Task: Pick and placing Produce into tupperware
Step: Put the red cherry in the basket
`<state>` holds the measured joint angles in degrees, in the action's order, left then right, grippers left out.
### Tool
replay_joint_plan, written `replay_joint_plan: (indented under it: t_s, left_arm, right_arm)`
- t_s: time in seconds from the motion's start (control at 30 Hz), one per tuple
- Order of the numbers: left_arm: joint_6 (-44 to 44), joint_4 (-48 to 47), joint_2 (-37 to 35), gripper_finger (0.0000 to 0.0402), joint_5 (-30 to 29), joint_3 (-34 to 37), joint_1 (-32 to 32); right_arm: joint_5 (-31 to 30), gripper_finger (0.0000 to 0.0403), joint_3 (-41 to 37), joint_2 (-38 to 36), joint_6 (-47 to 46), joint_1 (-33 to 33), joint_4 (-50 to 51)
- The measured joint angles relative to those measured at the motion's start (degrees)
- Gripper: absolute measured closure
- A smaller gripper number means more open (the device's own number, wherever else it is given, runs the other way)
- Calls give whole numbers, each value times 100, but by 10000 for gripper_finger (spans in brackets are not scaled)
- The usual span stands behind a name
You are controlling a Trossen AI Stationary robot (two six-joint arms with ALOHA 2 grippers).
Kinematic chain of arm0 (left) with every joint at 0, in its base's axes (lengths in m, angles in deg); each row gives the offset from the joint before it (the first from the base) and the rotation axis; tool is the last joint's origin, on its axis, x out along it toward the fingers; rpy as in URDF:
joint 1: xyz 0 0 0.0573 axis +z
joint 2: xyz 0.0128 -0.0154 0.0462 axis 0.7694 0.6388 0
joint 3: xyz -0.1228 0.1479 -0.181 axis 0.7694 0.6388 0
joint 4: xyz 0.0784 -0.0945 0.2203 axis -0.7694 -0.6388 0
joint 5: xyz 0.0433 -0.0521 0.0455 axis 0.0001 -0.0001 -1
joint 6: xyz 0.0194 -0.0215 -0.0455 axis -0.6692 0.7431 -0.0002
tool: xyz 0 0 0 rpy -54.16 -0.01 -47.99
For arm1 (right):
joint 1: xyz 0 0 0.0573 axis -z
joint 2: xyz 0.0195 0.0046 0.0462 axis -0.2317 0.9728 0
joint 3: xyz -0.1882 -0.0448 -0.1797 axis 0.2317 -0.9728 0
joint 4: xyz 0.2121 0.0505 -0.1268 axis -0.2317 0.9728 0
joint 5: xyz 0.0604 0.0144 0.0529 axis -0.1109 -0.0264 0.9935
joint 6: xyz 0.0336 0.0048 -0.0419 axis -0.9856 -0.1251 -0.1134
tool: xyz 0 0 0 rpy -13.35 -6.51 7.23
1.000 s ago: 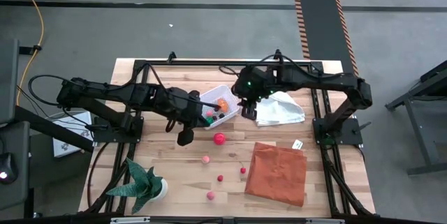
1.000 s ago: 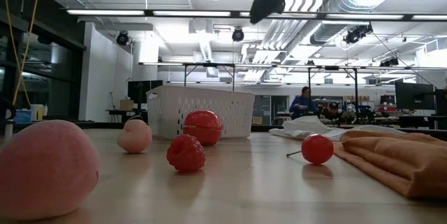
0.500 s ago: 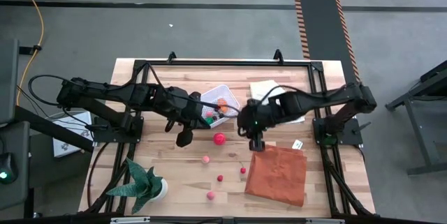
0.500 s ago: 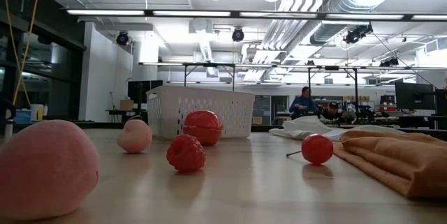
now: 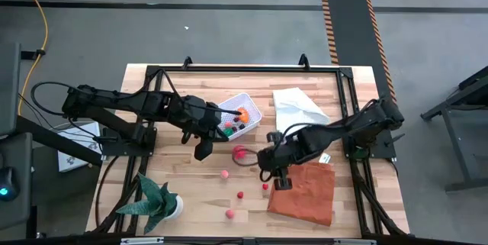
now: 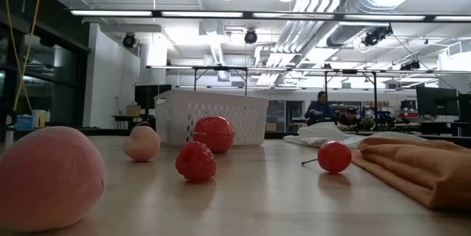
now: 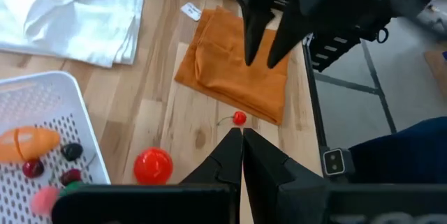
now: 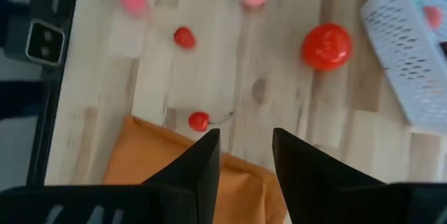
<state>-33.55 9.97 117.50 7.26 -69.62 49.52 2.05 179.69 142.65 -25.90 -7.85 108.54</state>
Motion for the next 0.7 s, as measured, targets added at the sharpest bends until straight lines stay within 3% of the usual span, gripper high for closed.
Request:
replay_joint_plan:
  t_s: [0.23, 0.5, 0.7]
  left_arm:
    - [236, -96, 0, 399, 0, 0, 0]
    - [238, -295, 0, 399, -2, 0, 0]
    - [242, -380, 0, 399, -3, 0, 0]
  right_arm:
    - [216, 279, -4, 397, 113, -176, -174]
    - [-18, 279, -4, 558, 410, -226, -238]
    - [-2, 279, -4, 770, -543, -227, -212]
